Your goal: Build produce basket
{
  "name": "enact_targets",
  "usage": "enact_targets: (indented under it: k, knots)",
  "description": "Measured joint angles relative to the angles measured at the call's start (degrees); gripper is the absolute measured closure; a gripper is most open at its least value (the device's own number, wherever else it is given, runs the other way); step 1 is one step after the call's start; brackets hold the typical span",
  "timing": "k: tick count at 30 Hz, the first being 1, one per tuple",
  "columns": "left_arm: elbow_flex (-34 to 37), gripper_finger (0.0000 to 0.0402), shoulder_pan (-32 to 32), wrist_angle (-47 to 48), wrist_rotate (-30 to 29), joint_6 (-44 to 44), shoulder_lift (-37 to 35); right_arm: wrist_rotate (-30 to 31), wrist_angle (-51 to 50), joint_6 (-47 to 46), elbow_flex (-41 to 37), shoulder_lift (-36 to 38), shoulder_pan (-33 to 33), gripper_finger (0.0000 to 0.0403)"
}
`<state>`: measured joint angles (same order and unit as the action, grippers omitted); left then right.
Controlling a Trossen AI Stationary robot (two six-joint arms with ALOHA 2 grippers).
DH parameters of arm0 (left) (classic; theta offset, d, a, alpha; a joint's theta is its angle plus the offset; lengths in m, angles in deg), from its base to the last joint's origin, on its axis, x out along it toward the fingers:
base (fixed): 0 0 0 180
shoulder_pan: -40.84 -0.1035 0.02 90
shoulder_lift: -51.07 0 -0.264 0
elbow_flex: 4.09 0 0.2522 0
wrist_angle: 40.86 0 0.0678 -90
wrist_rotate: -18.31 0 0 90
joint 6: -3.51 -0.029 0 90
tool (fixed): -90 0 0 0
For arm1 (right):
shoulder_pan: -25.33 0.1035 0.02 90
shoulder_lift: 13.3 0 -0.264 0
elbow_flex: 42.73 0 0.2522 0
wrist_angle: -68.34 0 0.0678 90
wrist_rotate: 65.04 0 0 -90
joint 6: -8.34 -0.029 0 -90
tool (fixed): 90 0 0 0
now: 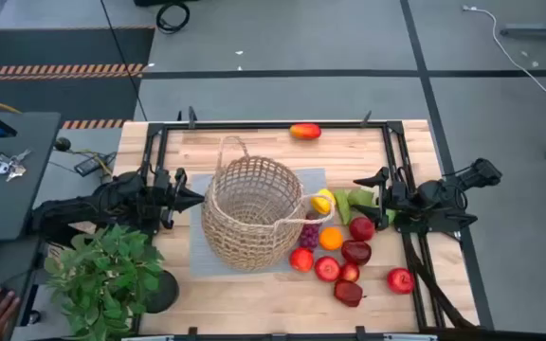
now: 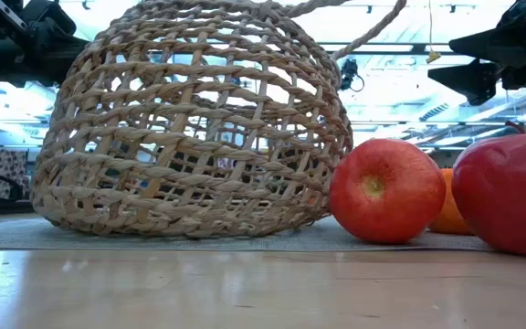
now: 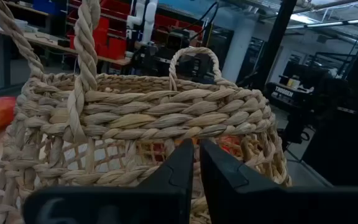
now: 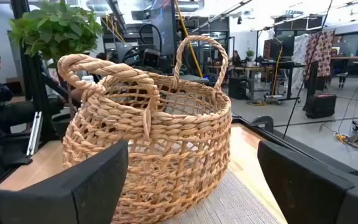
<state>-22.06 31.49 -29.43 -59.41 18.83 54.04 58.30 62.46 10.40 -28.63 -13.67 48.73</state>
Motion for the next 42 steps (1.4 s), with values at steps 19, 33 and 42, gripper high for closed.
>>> enact_targets:
  k: [19, 33, 42]
  knots:
    - [0.0, 0.0369, 0.0, 0.0, 0.0, 0.0, 0.0, 0.0, 0.0, 0.0, 0.0, 0.0, 0.0, 0.0041]
    - [0.0, 0.0366, 0.0, 0.0, 0.0, 0.0, 0.0, 0.0, 0.0, 0.0, 0.0, 0.0, 0.0, 0.0041]
    - [0.0, 0.0373, 0.0, 0.0, 0.0, 0.0, 0.0, 0.0, 0.0, 0.0, 0.0, 0.0, 0.0, 0.0041]
